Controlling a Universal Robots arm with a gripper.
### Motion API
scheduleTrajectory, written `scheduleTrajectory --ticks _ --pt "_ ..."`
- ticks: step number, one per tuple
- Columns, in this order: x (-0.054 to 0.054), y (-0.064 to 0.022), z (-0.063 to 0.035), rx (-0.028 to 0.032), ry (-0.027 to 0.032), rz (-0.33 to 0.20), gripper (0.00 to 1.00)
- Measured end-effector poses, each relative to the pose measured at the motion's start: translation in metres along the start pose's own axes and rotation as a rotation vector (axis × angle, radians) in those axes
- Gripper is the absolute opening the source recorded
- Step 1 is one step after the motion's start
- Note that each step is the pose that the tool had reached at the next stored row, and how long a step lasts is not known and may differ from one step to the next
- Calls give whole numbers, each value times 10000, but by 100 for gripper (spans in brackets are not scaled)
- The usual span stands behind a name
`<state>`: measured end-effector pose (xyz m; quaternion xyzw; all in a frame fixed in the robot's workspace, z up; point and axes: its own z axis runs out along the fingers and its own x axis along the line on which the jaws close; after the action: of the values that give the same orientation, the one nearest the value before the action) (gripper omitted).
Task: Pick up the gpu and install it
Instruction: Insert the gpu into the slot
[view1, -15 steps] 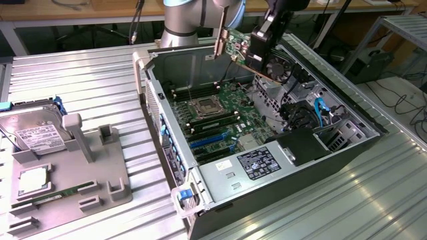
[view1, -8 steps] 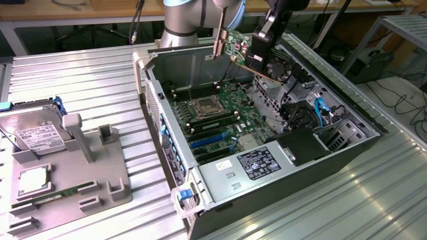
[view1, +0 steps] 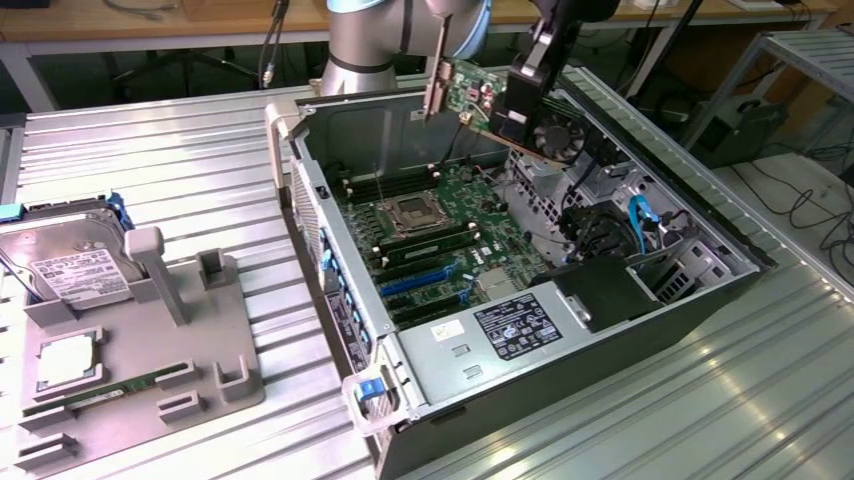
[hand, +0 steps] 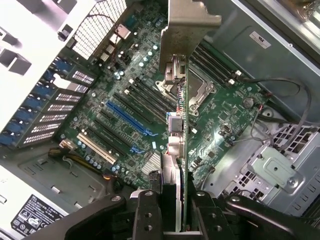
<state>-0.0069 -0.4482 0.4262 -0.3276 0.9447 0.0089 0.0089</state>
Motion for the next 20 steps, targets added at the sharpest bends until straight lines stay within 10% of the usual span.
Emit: scheduleTrajectory --ticks 20 --pt "2 -2 0 -35 13 -1362 28"
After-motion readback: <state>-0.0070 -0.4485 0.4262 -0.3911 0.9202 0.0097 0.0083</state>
